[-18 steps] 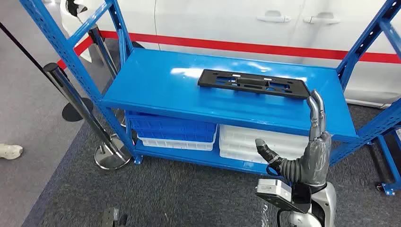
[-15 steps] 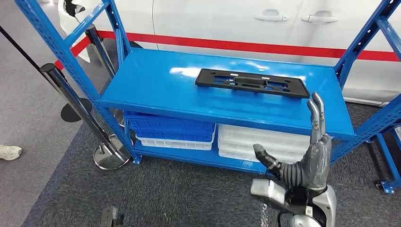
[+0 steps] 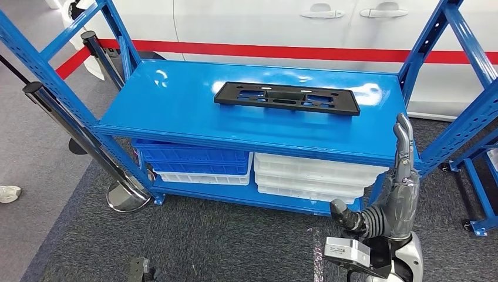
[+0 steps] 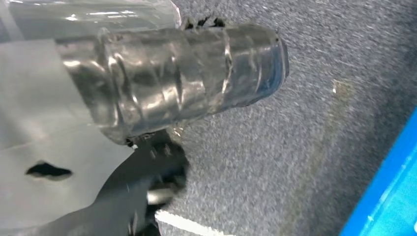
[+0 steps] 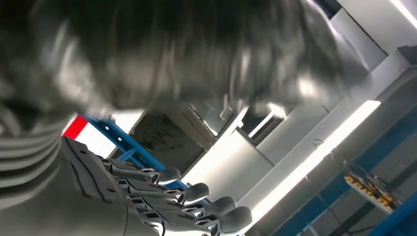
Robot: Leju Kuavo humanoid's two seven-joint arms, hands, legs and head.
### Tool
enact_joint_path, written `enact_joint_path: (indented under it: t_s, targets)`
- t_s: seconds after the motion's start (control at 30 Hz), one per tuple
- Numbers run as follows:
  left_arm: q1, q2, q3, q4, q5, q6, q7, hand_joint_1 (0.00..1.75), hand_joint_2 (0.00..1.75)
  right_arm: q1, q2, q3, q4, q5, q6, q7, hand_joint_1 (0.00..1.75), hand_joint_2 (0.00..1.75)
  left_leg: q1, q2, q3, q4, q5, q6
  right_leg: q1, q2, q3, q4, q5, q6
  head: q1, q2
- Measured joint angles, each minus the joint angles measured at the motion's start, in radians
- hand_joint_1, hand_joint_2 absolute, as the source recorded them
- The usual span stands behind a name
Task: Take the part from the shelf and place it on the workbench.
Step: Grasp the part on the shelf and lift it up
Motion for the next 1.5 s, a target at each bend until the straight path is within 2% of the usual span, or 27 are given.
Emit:
enact_joint_path:
  t_s: [0.03,0.07,0.13,0.2,0.27,0.33,0.43,0.47,0.5,0.53,0.6,0.67,0.77,0.83,0.87,0.93,0.97,1.0,1.03,1.07,1.1,1.17,1.2,1.33,1.4,1.47,1.5]
  targets:
    - [0.0,0.0,0.0,0.0,0.0,0.002,0.0,0.0,0.0,0.001,0.0,0.0,-0.001,-0.002,0.0,0.0,0.0,0.0,-0.012,-0.001,0.006,-0.03,0.032,0.019,0.009,0.001,0.003,0.0,-0.002,-0.004,0.0,0.0]
    - [0.0,0.0,-0.001,0.0,0.0,0.004,0.0,0.0,0.0,0.001,0.0,0.0,-0.003,-0.003,0.0,0.0,0.0,0.0,-0.025,-0.002,0.026,-0.089,0.073,0.041,0.016,0.002,0.008,-0.001,-0.003,-0.007,-0.001,0.0]
    - [-0.002,0.003,-0.001,0.0,0.0,0.004,0.0,0.0,0.0,0.001,0.0,0.0,-0.006,-0.003,0.0,0.0,0.0,0.0,-0.046,-0.002,0.073,-0.206,0.129,0.086,0.026,0.003,0.016,-0.007,-0.004,-0.011,0.004,0.0]
    - [-0.004,0.004,-0.002,0.0,0.0,0.004,0.0,0.0,0.0,0.002,0.0,0.0,-0.007,-0.004,0.0,0.002,0.0,0.0,-0.058,-0.001,0.094,-0.256,0.142,0.106,0.025,0.001,0.018,-0.015,-0.001,-0.008,0.008,0.0]
    - [-0.005,0.003,-0.005,0.0,0.001,0.005,0.0,0.0,0.0,0.003,-0.001,0.001,-0.009,-0.006,0.0,0.005,0.0,0.0,-0.057,-0.001,0.101,-0.279,0.154,0.1,0.024,-0.001,0.02,-0.022,0.003,0.0,0.007,0.0]
    - [-0.004,0.002,-0.007,0.0,0.001,0.007,0.0,0.0,0.0,0.003,-0.003,0.001,-0.011,-0.009,0.0,0.006,0.0,0.0,-0.049,0.002,0.116,-0.31,0.168,0.09,0.026,-0.001,0.011,-0.001,-0.014,0.009,0.009,0.0]
    - [-0.006,0.002,-0.011,0.0,0.001,0.007,0.0,0.0,0.0,0.005,-0.006,0.001,-0.013,-0.016,-0.001,0.007,0.0,0.0,-0.045,0.005,0.119,-0.322,0.179,0.085,0.021,-0.002,-0.063,0.156,-0.094,0.022,0.01,0.0]
    - [-0.006,0.002,-0.012,0.0,0.001,0.007,0.0,0.0,0.0,0.007,-0.007,0.002,-0.013,-0.017,-0.001,0.008,0.0,0.0,-0.045,0.005,0.116,-0.318,0.178,0.084,0.018,-0.003,-0.087,0.206,-0.109,0.026,0.01,0.0]
    - [-0.005,0.002,-0.013,0.0,0.002,0.007,0.001,0.0,0.0,0.008,-0.008,0.002,-0.013,-0.017,-0.001,0.008,0.0,0.0,-0.044,0.005,0.113,-0.313,0.176,0.082,0.015,-0.003,-0.098,0.225,-0.106,0.03,0.01,0.0]
    - [-0.004,0.002,-0.014,0.0,0.002,0.007,0.001,0.0,0.0,0.009,-0.009,0.002,-0.013,-0.017,-0.001,0.008,0.0,0.0,-0.043,0.004,0.111,-0.307,0.173,0.08,0.013,-0.004,-0.09,0.204,-0.084,0.033,0.01,0.0]
    - [-0.004,0.0,-0.015,0.0,0.001,0.007,0.001,0.0,0.0,0.009,-0.01,0.002,-0.013,-0.017,-0.001,0.008,0.0,0.0,-0.04,0.004,0.108,-0.293,0.164,0.071,0.008,-0.007,-0.03,0.084,-0.025,0.036,0.01,0.0]
    - [-0.006,0.0,-0.016,0.0,0.001,0.007,0.001,0.0,0.0,0.009,-0.01,0.003,-0.015,-0.017,-0.002,0.008,0.0,0.0,-0.042,0.003,0.1,-0.276,0.155,0.059,0.009,-0.006,0.013,-0.005,0.002,0.025,0.009,0.0]
    - [-0.006,0.0,-0.018,0.0,0.002,0.008,0.001,0.0,0.0,0.009,-0.01,0.003,-0.016,-0.017,-0.002,0.008,0.0,0.0,-0.044,0.002,0.091,-0.27,0.154,0.046,0.012,-0.003,0.014,-0.015,0.006,0.002,0.006,0.0]
    - [-0.006,0.001,-0.018,0.0,0.002,0.008,0.001,0.0,0.0,0.009,-0.011,0.003,-0.017,-0.017,-0.002,0.008,0.0,0.0,-0.042,0.001,0.079,-0.243,0.134,0.035,0.008,-0.004,0.013,-0.02,0.011,-0.009,0.003,0.0]
    - [-0.006,0.001,-0.018,0.0,0.002,0.008,0.001,0.0,0.0,0.009,-0.011,0.003,-0.017,-0.017,-0.002,0.008,0.0,0.0,-0.04,0.001,0.061,-0.203,0.108,0.028,0.005,-0.005,0.012,-0.022,0.013,-0.014,0.001,0.0]
    - [-0.006,0.001,-0.018,0.0,0.002,0.008,0.001,0.0,0.0,0.009,-0.011,0.003,-0.017,-0.017,0.0,0.008,0.0,0.0,-0.034,0.001,0.005,-0.077,0.044,0.017,0.005,-0.007,0.008,-0.022,0.015,-0.019,-0.004,0.0]
    - [-0.005,0.0,-0.018,0.0,0.002,0.008,0.001,0.0,0.0,0.009,-0.011,0.003,-0.017,-0.017,0.0,0.008,0.0,0.0,-0.032,0.001,-0.021,-0.02,0.023,0.014,0.005,-0.007,0.005,-0.022,0.016,-0.02,-0.004,0.0]
    - [-0.004,0.0,-0.018,0.0,0.002,0.008,0.001,0.0,0.0,0.01,-0.011,0.003,-0.017,-0.017,0.0,0.008,0.0,0.0,-0.03,0.001,-0.033,0.01,0.018,0.013,0.005,-0.007,0.004,-0.021,0.016,-0.02,-0.004,0.0]
    - [-0.003,0.0,-0.018,0.0,0.002,0.008,0.001,0.0,0.0,0.01,-0.011,0.003,-0.017,-0.017,0.0,0.008,0.0,0.0,-0.03,0.001,-0.026,-0.001,0.033,0.013,0.004,-0.006,0.004,-0.021,0.016,-0.019,-0.004,0.0]
    - [-0.003,0.001,-0.018,0.0,0.003,0.008,0.001,0.0,0.0,0.01,-0.011,0.003,-0.017,-0.017,0.0,0.008,0.0,0.0,-0.029,0.001,0.0,-0.05,0.064,0.015,0.004,-0.006,0.004,-0.02,0.016,-0.019,-0.004,0.0]
    - [-0.003,0.001,-0.018,0.0,0.003,0.008,0.001,0.0,0.0,0.01,-0.011,0.003,-0.017,-0.017,0.0,0.008,0.0,0.0,-0.029,0.001,0.037,-0.121,0.098,0.018,0.004,-0.006,0.005,-0.02,0.017,-0.018,-0.004,0.0]
    - [-0.005,0.001,-0.019,0.0,0.003,0.008,0.001,0.0,0.0,0.01,-0.011,0.003,-0.018,-0.018,0.0,0.008,0.0,0.0,-0.032,0.0,0.095,-0.241,0.136,0.026,0.006,-0.005,0.005,-0.021,0.02,-0.01,-0.004,0.0]
    - [-0.006,0.002,-0.019,0.0,0.003,0.007,0.0,0.0,0.0,0.009,-0.011,0.004,-0.019,-0.019,0.0,0.009,0.0,0.0,-0.035,-0.001,0.107,-0.266,0.14,0.029,0.006,-0.005,0.005,-0.023,0.022,-0.004,-0.003,0.0]
    - [-0.003,0.001,-0.019,0.0,0.006,0.004,0.0,0.0,0.0,0.008,-0.011,0.004,-0.019,-0.029,0.0,0.012,0.0,0.0,-0.035,-0.001,0.112,-0.289,0.153,0.048,0.006,-0.006,0.002,-0.024,0.021,0.021,-0.002,0.0]
    - [-0.004,0.0,-0.019,0.001,0.006,0.004,0.0,0.0,0.0,0.008,-0.013,0.004,-0.019,-0.041,-0.001,0.012,0.0,0.0,-0.033,0.001,0.113,-0.297,0.161,0.06,0.006,-0.006,-0.031,0.049,-0.028,0.027,-0.001,0.0]
    - [-0.005,0.001,-0.02,0.001,0.007,0.005,-0.001,0.0,0.0,0.007,-0.016,0.005,-0.019,-0.059,-0.001,0.011,0.0,0.0,-0.036,0.002,0.107,-0.296,0.163,0.066,0.006,-0.006,-0.092,0.184,-0.093,0.028,0.0,0.0]
    - [-0.006,0.002,-0.02,0.001,0.007,0.006,-0.002,0.0,0.0,0.007,-0.017,0.006,-0.019,-0.068,-0.001,0.01,0.0,0.0,-0.038,0.002,0.104,-0.294,0.163,0.067,0.006,-0.006,-0.115,0.237,-0.109,0.028,-0.001,0.0]
